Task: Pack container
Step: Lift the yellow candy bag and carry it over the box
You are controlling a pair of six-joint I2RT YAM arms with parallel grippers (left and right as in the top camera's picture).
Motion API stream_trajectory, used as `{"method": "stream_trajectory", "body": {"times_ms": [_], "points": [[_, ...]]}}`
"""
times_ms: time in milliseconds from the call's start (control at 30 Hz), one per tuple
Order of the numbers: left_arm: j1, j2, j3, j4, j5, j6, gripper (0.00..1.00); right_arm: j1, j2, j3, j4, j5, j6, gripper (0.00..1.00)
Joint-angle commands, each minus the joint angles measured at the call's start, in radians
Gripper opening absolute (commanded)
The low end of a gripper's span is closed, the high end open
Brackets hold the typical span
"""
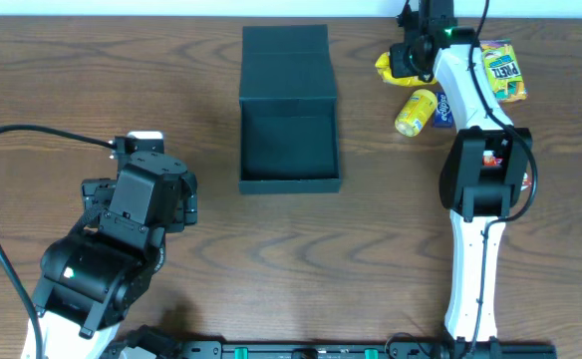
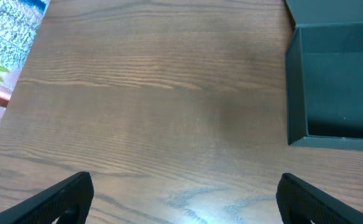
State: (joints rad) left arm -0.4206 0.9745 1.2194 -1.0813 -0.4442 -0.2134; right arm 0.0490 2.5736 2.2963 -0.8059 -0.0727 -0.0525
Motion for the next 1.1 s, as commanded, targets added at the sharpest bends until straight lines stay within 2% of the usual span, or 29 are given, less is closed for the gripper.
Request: {"method": "stream_trajectory", "body": {"times_ms": [0, 233, 700, 833, 1067], "points": [[0.002, -0.001, 0.006, -0.004, 0.0, -0.011, 0.95, 0.032, 0.066, -0.038, -0.053, -0.025, 0.01, 0.01], [0.002, -0.001, 0.006, -0.004, 0.0, -0.011, 0.95, 0.064, -0.027, 0.032, -0.059, -0.025, -0.051, 0.01], [0.002, -0.001, 0.006, -0.004, 0.0, -0.011, 0.95, 0.198, -0.33, 0.034, -0.119, -0.026, -0.193, 0.01], [0.002, -0.001, 0.006, -0.004, 0.0, -0.011, 0.95, 0.274, -0.4, 0.034, -0.171, -0.08, -0.344, 0.01], [0.002, -0.001, 0.006, -0.004, 0.0, -0.011, 0.95, 0.386, -0.412, 0.024, -0.333, -0.273, -0.647, 0.01]]}}
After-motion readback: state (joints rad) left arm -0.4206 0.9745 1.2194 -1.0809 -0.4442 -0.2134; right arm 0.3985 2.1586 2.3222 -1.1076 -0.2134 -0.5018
